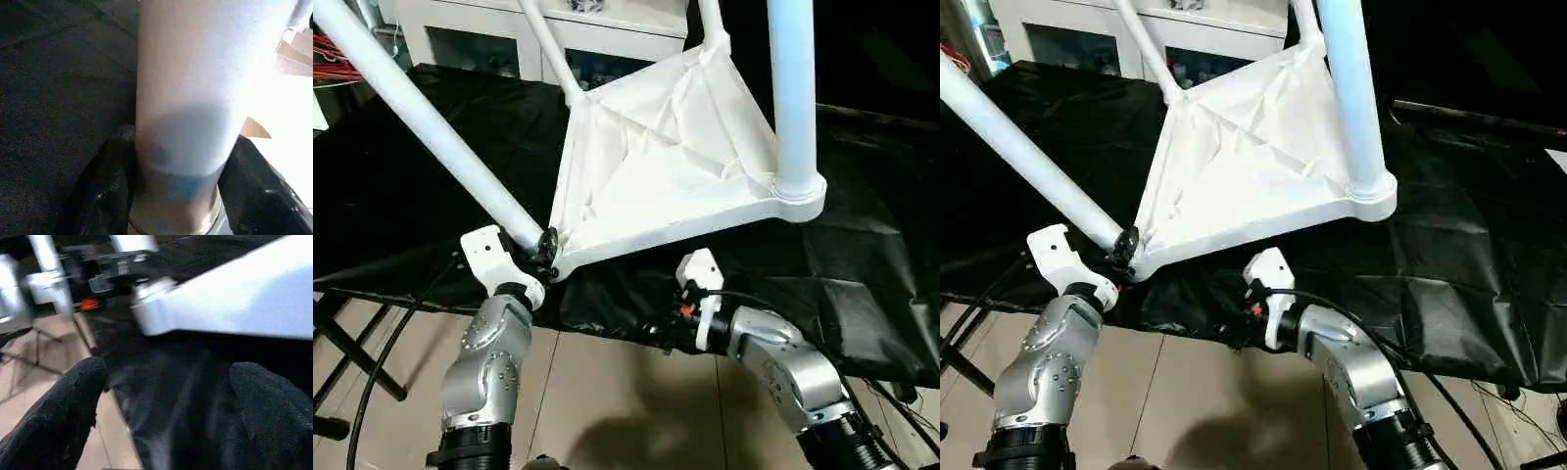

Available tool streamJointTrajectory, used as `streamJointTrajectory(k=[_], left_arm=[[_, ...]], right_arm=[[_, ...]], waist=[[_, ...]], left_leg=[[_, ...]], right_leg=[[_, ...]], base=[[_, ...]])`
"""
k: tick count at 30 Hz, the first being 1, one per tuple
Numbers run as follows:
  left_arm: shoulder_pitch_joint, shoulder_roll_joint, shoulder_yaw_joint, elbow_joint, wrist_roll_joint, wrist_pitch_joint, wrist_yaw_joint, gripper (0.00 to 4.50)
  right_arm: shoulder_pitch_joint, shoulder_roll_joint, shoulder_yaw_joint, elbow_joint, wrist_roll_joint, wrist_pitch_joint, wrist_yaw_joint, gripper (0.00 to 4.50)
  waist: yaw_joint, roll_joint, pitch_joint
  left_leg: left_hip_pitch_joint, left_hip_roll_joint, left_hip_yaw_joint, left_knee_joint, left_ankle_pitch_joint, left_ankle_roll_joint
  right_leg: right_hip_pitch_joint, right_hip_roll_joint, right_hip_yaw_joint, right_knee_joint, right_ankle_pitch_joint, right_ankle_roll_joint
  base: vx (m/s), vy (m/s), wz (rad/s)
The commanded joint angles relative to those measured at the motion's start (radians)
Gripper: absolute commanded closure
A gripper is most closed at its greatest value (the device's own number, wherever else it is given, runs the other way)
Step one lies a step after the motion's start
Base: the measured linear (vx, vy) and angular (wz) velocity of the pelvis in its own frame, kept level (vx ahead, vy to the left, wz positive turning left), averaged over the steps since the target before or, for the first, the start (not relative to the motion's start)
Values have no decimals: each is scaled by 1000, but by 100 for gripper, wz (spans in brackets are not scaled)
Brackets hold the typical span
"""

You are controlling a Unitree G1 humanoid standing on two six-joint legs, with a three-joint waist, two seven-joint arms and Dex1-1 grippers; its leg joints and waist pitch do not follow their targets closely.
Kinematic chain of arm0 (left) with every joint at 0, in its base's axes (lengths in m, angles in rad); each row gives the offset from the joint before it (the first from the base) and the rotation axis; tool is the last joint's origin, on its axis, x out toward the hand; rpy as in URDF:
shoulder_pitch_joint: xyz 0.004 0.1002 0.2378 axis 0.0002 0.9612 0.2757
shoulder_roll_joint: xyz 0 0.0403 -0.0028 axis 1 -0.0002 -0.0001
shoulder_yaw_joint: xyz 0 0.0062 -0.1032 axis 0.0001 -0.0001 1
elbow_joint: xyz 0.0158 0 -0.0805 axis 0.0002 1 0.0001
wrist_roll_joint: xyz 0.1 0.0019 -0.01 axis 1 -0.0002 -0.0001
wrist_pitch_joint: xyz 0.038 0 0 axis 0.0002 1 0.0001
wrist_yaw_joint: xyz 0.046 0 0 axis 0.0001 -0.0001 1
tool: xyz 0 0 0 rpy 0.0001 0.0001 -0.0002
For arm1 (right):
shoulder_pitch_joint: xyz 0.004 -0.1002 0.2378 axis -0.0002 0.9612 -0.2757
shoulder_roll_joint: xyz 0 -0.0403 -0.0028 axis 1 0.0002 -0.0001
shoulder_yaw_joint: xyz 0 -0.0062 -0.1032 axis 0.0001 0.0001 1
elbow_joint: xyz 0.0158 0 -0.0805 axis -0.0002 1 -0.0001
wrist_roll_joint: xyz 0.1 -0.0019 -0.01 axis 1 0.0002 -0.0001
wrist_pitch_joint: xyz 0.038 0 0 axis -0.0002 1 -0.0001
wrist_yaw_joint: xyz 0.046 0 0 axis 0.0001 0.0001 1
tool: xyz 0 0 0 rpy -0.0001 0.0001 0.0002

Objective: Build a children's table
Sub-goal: Flip table

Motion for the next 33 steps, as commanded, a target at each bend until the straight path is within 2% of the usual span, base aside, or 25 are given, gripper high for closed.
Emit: streamJointTrajectory(k=[1, 2, 5, 6, 7, 10, 12, 13, 14, 17, 18, 20, 21, 23, 24, 25, 28, 32, 33], left_arm=[[-17, -52, -8, -57, -59, 34, 3, 233], [-17, -52, -8, -57, -59, 34, 3, 233], [-20, -56, -15, -65, -72, 48, 15, 233], [-20, -56, -15, -66, -73, 48, 15, 233], [-20, -60, -20, -76, -84, 60, 19, 233], [-23, -63, -25, -80, -85, 67, 16, 233], [-27, -66, -26, -81, -81, 72, 14, 233], [-28, -70, -28, -85, -77, 81, 12, 233], [-28, -70, -28, -85, -77, 81, 12, 233], [-26, -71, -37, -86, -72, 87, 5, 233], [-26, -71, -37, -86, -72, 87, 5, 233], [-26, -69, -46, -86, -71, 91, -1, 233], [-26, -67, -53, -86, -69, 94, -7, 233], [-24, -61, -71, -89, -61, 101, -20, 233], [-24, -59, -82, -90, -55, 105, -27, 233], [-24, -61, -96, -91, -53, 109, -39, 233], [-23, -58, -116, -91, -42, 112, -49, 233], [-19, -58, -154, -94, -29, 116, -65, 233], [-20, -57, -159, -96, -28, 117, -67, 233]], right_arm=[[-20, 34, -88, 24, 44, 30, -93, 0], [-20, 34, -88, 24, 44, 30, -93, 0], [-41, 75, -160, 46, 96, 54, -174, 0], [-42, 77, -163, 47, 99, 56, -176, 0], [-51, 99, -202, 46, 145, 83, -194, 0], [-61, 115, -229, 53, 171, 98, -207, 0], [-73, 127, -253, 65, 193, 104, -216, 0], [-88, 145, -292, 73, 229, 114, -230, 0], [-88, 145, -292, 73, 229, 114, -230, 0], [-115, 169, -353, 94, 295, 120, -248, 0], [-115, 169, -353, 94, 295, 120, -248, 0], [-145, 184, -393, 133, 316, 112, -286, 0], [-164, 192, -413, 160, 323, 106, -309, 0], [-197, 201, -440, 210, 320, 88, -350, 0], [-217, 207, -461, 236, 330, 81, -368, 0], [-254, 218, -505, 284, 364, 76, -398, 0], [-292, 219, -543, 338, 398, 70, -412, 0], [-361, 222, -614, 425, 463, 65, -430, 0], [-370, 223, -624, 437, 468, 66, -430, 17]], waist=[[-5, 4, -56], [-6, 6, -57], [-6, 8, -57], [-7, 8, -57], [-7, 8, -60], [-7, 12, -60], [-6, 11, -61], [-7, 11, -61], [-7, 10, -63], [-4, 8, -64], [-3, 9, -65], [-4, 9, -65], [-5, 13, -66], [-4, 13, -66], [-4, 15, -66], [-7, 14, -66], [-10, 16, -67], [-11, 13, -69], [-12, 13, -69]], left_leg=[[32, 75, -29, -81, -138, -7], [31, 75, -28, -81, -126, -4], [32, 74, -27, -79, -107, 1], [32, 73, -26, -78, -105, 1], [32, 73, -27, -77, -89, 4], [32, 73, -25, -76, -87, 6], [32, 73, -25, -76, -82, 3], [31, 73, -25, -77, -84, 0], [31, 72, -25, -75, -83, 0], [28, 70, -21, -70, -47, 16], [27, 70, -21, -70, -48, 17], [27, 71, -22, -70, -38, 17], [28, 70, -22, -70, -44, 11], [31, 70, -20, -71, -52, -1], [31, 70, -19, -70, -52, -3], [28, 70, -21, -74, -59, -11], [29, 69, -20, -73, -77, -21], [26, 68, -17, -69, -49, -8], [25, 67, -17, -68, -44, -5]], right_leg=[[16, -83, 35, -67, 78, -196], [15, -84, 36, -63, 95, -202], [16, -82, 35, -63, 106, -204], [16, -82, 35, -61, 110, -205], [17, -80, 34, -58, 138, -204], [17, -81, 34, -58, 151, -201], [18, -80, 33, -58, 156, -196], [17, -81, 33, -57, 159, -197], [17, -80, 33, -56, 161, -198], [16, -79, 33, -51, 212, -196], [16, -80, 33, -51, 211, -197], [16, -79, 31, -49, 217, -198], [15, -78, 30, -49, 207, -201], [13, -77, 29, -51, 189, -199], [12, -77, 30, -50, 190, -198], [15, -79, 29, -50, 180, -195], [13, -76, 29, -50, 163, -189], [17, -78, 29, -47, 205, -189], [17, -78, 29, -46, 209, -192]], base=[[0, 0, 0], [0, 0, 0], [0, 0, 0], [0, 0, 0], [0, 0, 0], [0, 0, 0], [0, 0, 0], [0, 0, 0], [0, 0, 0], [0, 0, 0], [0, 0, 0], [0, 0, 0], [0, 0, 0], [0, 0, 0], [0, 0, 0], [0, 0, 0], [0, 0, 0], [0, 0, 0], [0, 0, 0]])
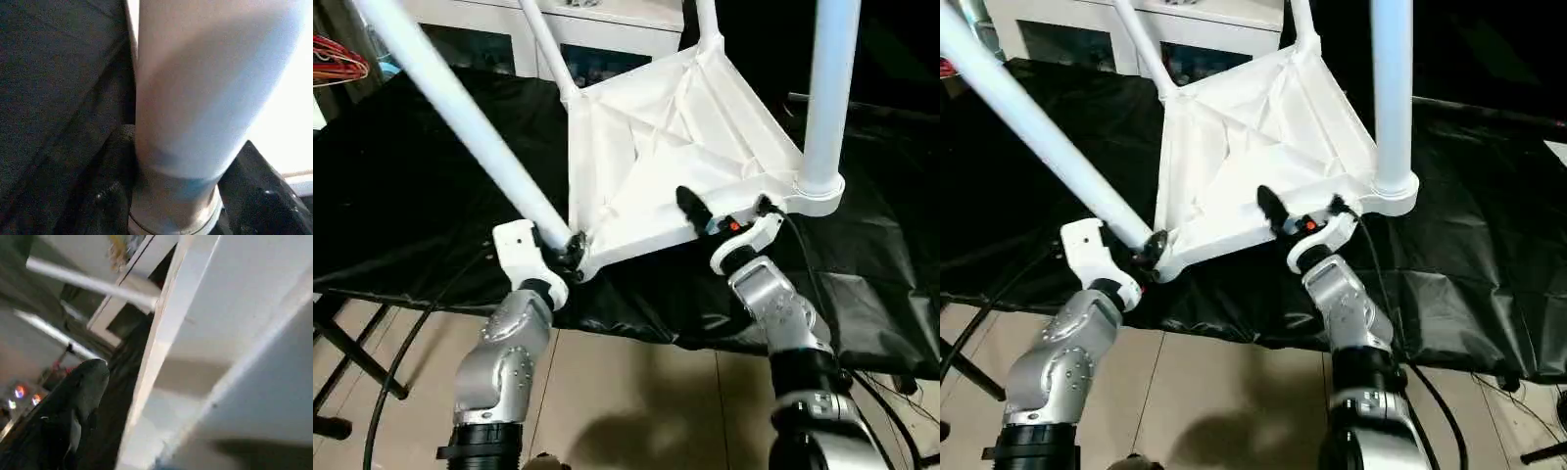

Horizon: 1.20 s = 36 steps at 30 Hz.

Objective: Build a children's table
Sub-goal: Flip table

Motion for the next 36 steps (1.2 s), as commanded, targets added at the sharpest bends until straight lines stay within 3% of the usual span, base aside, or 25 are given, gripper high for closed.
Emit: streamJointTrajectory(k=[1, 5, 9, 11, 20, 21, 22, 23, 24, 27, 28, 31, 34, 36], left_arm=[[-10, -46, -46, -48, -56, 3, -69, 233], [-8, -35, -66, -50, -46, -1, -77, 233], [-8, -31, -71, -48, -35, -11, -81, 233], [-7, -31, -71, -48, -35, -11, -81, 233], [-8, -26, -76, -44, -31, -15, -90, 233], [-16, -20, -73, -32, -23, -18, -92, 233], [-21, -14, -71, -24, -25, -19, -103, 233], [-24, -8, -71, -20, -22, -19, -107, 177], [-24, -3, -71, -21, -22, -19, -114, 163], [-20, 8, -73, -27, -26, -17, -130, 164], [-6, 48, -93, -45, -10, -15, -164, 137], [46, 169, -145, -93, 47, -24, -254, 121], [87, 251, -188, -132, 85, -33, -329, 114], [112, 286, -216, -166, 123, -69, -349, 83]], right_arm=[[-30, -4, -25, 20, 27, -9, -8, 28], [-54, -9, -48, 58, 37, -10, 4, 68], [-65, -18, -55, 78, 39, -18, 10, 82], [-68, -19, -57, 82, 39, -19, 11, 116], [-85, -29, -65, 112, 21, -42, 6, 189], [-94, -36, -76, 113, 22, -55, -11, 200], [-99, -43, -77, 110, 14, -66, -23, 204], [-102, -48, -76, 104, 6, -74, -31, 208], [-104, -52, -75, 95, -2, -81, -41, 219], [-105, -55, -74, 85, -11, -91, -52, 235], [-107, -65, -77, 68, -20, -102, -69, 236], [-115, -97, -94, 37, -41, -135, -113, 239], [-119, -125, -97, 28, -59, -162, -136, 239], [-119, -151, -99, 16, -78, -184, -152, 239]], waist=[[-1, 8, -74], [-1, 6, -74], [0, 6, -74], [0, 6, -74], [1, 6, -75], [2, 25, -76], [-1, 14, -76], [1, 14, -77], [1, 15, -76], [3, 17, -75], [3, 19, -76], [7, 26, -75], [9, 29, -74], [14, 32, -72]], left_leg=[[36, 66, -19, -67, -44, -2], [36, 66, -17, -64, -21, 18], [37, 67, -17, -64, -26, 19], [37, 67, -17, -65, -32, 19], [36, 67, -16, -63, -21, 21], [38, 67, -18, -63, -26, 15], [39, 68, -17, -64, -31, 11], [38, 66, -16, -62, -23, 12], [37, 65, -15, -62, -23, 15], [38, 66, -14, -62, -27, 13], [38, 67, -16, -62, -27, 12], [42, 66, -15, -63, -27, 13], [44, 65, -12, -64, -45, 3], [46, 66, -11, -67, -64, -10]], right_leg=[[32, -78, 27, -50, 210, -198], [32, -78, 27, -49, 228, -211], [32, -78, 26, -49, 211, -214], [31, -78, 26, -50, 202, -215], [31, -78, 25, -49, 205, -221], [29, -78, 25, -49, 206, -220], [30, -77, 25, -49, 209, -221], [31, -77, 25, -47, 216, -224], [31, -77, 25, -48, 217, -225], [30, -77, 26, -48, 208, -229], [30, -76, 24, -47, 212, -226], [24, -73, 23, -47, 190, -206], [19, -70, 24, -49, 150, -197], [17, -70, 25, -53, 115, -185]], base=[[0, 0, 0], [0, 0, 0], [0, 0, 0], [0, 0, 0], [0, 0, 0], [0, 0, 0], [0, 0, 0], [0, 0, 0], [0, 0, 0], [0, 0, 0], [0, 0, 0], [0, 0, 0], [0, 0, 0], [0, 0, 0]])
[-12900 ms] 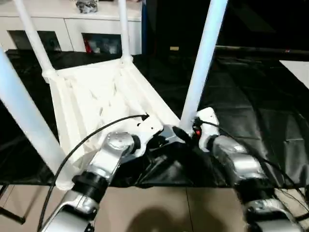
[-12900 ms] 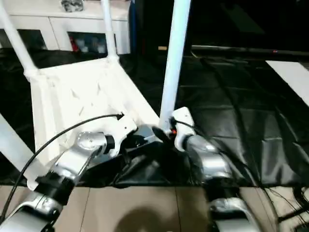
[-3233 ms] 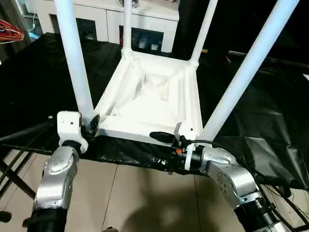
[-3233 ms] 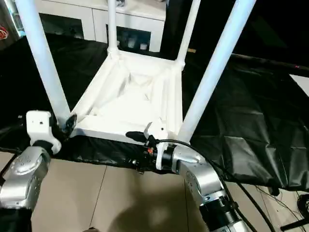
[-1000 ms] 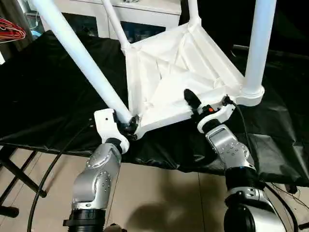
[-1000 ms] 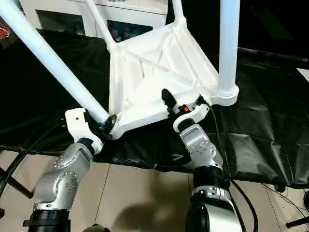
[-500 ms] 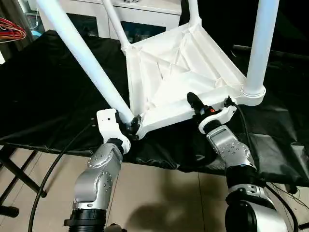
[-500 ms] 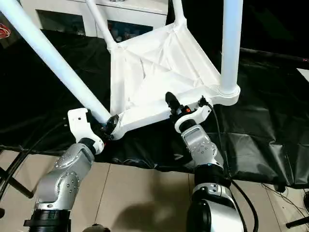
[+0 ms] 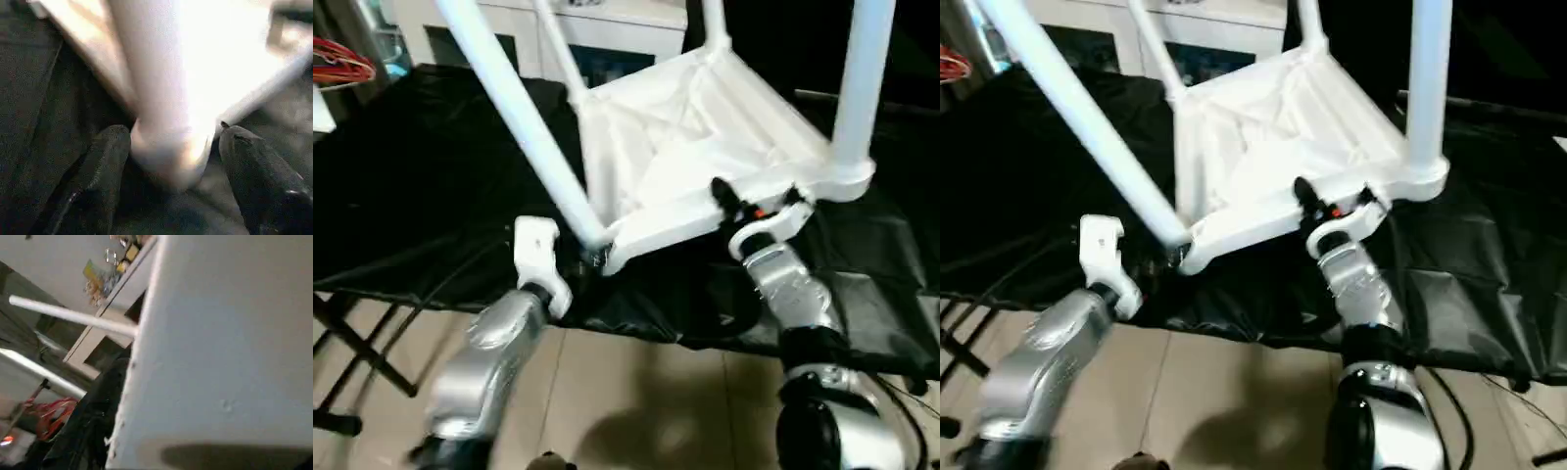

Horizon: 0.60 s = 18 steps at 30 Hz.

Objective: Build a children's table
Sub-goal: Flip table

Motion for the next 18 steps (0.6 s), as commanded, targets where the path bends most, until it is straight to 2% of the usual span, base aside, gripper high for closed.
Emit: streamJointTrajectory(k=[1, 2, 6, 7, 10, 12, 18], left_arm=[[8, 15, -42, -47, 47, -43, -31, 81], [9, 25, -53, -56, 62, -55, -32, 75], [6, 40, -73, -75, 74, -69, -34, 40], [-18, 40, -93, -108, 82, -99, -34, 32], [-53, 29, -96, -120, 103, -126, -24, 2], [-80, 24, -97, -119, 118, -132, -15, 0], [-214, 15, -108, -84, 187, -185, 25, 0]], right_arm=[[-22, -66, -19, -73, -67, -80, -57, 239], [-21, -75, -17, -79, -76, -86, -61, 239], [-19, -89, -15, -92, -86, -89, -69, 241], [-9, -123, 11, -116, -120, -73, -83, 242], [4, -151, 46, -136, -160, -50, -88, 244], [11, -165, 63, -151, -178, -40, -86, 244], [15, -239, 139, -181, -282, -9, -99, 244]], waist=[[-8, 14, -75], [-4, 14, -75], [-1, 13, -76], [-2, 11, -76], [-1, 7, -77], [-3, 4, -76], [-11, 1, -79]], left_leg=[[51, 67, -15, -68, -85, -26], [50, 66, -14, -69, -95, -41], [47, 64, -14, -72, -112, -61], [44, 62, -13, -73, -111, -67], [45, 61, -8, -68, -100, -58], [39, 60, -6, -66, -84, -50], [37, 57, -5, -59, -54, -28]], right_leg=[[16, -70, 26, -56, 96, -176], [16, -68, 26, -55, 89, -168], [16, -69, 26, -54, 82, -155], [18, -68, 26, -55, 79, -151], [18, -67, 28, -56, 86, -146], [20, -68, 28, -55, 90, -144], [22, -64, 29, -52, 115, -144]], base=[[0, 0, 0], [0, 0, 0], [0, 0, 0], [0, 0, 0], [0, 0, 0], [0, 0, 0], [0, 0, 0]])
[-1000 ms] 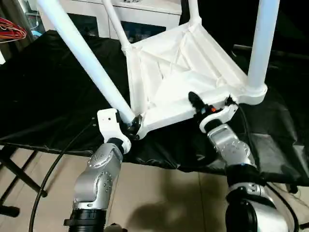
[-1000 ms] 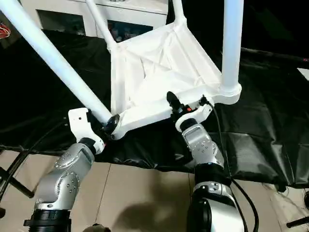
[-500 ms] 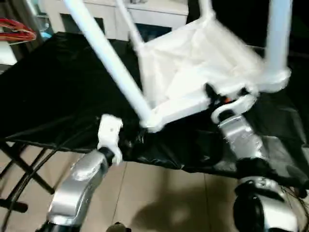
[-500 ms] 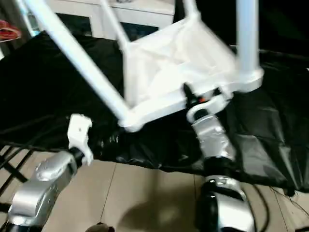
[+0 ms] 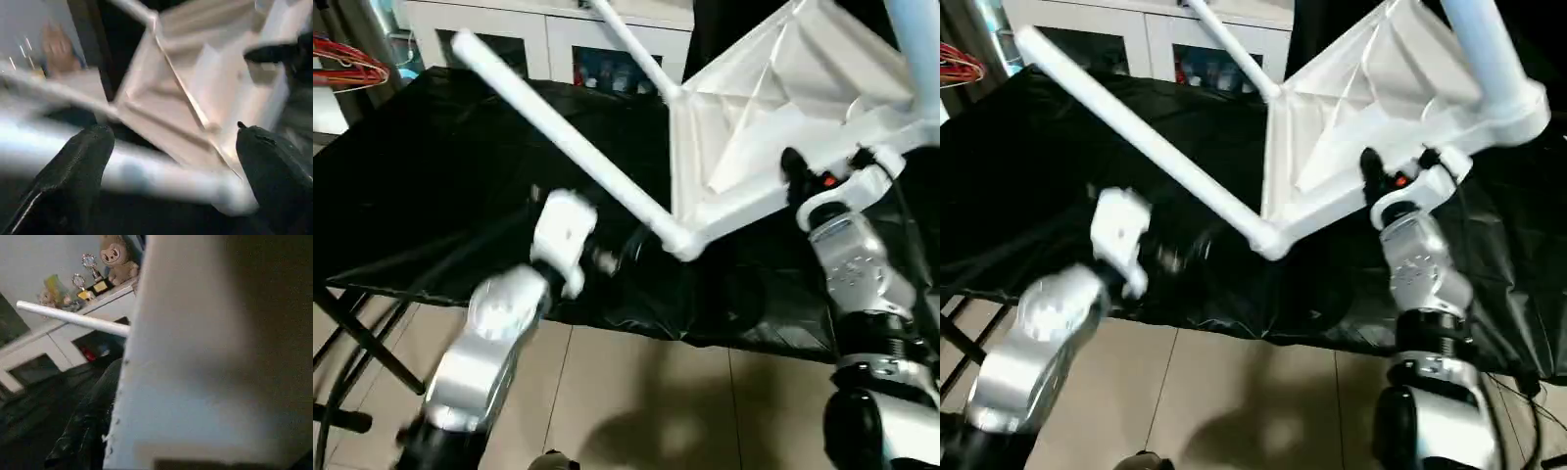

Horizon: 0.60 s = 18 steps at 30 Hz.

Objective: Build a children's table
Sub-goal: Flip table

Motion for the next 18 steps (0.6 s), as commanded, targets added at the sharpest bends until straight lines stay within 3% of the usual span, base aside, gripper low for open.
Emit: streamJointTrajectory(k=[1, 5, 10, 13, 18], left_arm=[[-26, 3, -21, 17, 29, -17, 11, 0], [-118, 36, -48, 40, 94, -54, -12, 0], [-221, 60, -56, 78, 151, -121, -22, 0], [-261, 74, -65, 101, 176, -155, -27, 0], [-370, 106, -82, 168, 241, -247, -21, 0]], right_arm=[[4, -53, 54, -37, -106, 5, -9, 244], [-10, -111, 100, -50, -166, 45, -21, 244], [-29, -144, 126, -54, -201, 80, -45, 244], [-37, -149, 138, -52, -210, 88, -50, 245], [-60, -161, 182, -42, -256, 107, -69, 245]], waist=[[-8, -6, -80], [-10, -6, -79], [-11, -6, -75], [-10, -10, -76], [-10, -7, -78]], left_leg=[[36, 48, -22, -57, -51, -23], [38, 48, -22, -56, -65, -16], [40, 50, -23, -58, -115, -44], [41, 51, -22, -58, -116, -42], [41, 50, -23, -57, -107, -48]], right_leg=[[27, -63, 25, -55, 118, -155], [25, -62, 26, -59, 81, -161], [22, -66, 26, -64, 13, -174], [21, -67, 27, -61, 15, -176], [20, -66, 26, -58, 23, -178]], base=[[0, 0, 0], [0, 0, 0], [0, 0, 0], [0, 0, 0], [0, 0, 0]])
